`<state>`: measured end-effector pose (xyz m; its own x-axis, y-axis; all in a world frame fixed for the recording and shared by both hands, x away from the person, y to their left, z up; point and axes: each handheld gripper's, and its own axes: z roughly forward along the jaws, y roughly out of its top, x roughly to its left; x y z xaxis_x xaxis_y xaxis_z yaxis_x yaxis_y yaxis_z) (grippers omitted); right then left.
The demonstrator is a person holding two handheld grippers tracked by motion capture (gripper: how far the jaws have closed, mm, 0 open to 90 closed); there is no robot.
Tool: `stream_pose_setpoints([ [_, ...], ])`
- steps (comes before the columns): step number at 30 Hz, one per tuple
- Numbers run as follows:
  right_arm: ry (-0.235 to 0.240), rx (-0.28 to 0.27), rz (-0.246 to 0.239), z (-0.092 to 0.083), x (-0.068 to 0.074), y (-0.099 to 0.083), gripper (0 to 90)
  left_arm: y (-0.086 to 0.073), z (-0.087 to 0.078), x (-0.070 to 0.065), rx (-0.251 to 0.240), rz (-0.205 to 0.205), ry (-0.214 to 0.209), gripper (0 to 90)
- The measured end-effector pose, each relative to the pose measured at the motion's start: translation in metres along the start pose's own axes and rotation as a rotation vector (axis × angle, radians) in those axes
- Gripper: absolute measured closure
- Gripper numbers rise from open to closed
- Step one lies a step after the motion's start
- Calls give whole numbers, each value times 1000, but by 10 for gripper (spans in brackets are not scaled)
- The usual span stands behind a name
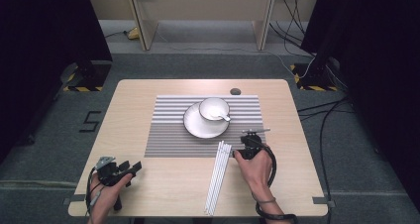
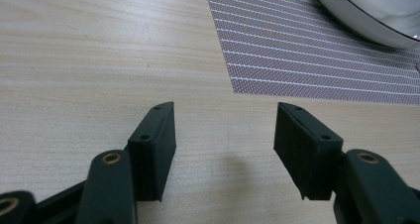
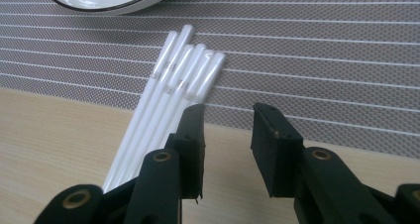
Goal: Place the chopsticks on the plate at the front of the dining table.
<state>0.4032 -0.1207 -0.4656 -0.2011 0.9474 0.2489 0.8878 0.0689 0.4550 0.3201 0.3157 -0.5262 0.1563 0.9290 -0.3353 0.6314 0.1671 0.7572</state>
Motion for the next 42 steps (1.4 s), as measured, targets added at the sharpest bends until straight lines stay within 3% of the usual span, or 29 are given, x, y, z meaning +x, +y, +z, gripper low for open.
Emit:
stream_pose_setpoints([
  [12, -60, 59, -33, 22, 26, 6, 724, 0, 0, 0, 0, -1, -2, 410],
  [22, -113, 87, -57, 29, 35, 9, 780, 0, 0, 0, -1, -2, -4, 410],
  [34, -160, 116, -96, 28, 29, 11, 838, 0, 0, 0, 0, 0, -3, 410],
  [42, -163, 139, -117, 27, 25, 11, 839, 0, 0, 0, 0, 0, -3, 410],
])
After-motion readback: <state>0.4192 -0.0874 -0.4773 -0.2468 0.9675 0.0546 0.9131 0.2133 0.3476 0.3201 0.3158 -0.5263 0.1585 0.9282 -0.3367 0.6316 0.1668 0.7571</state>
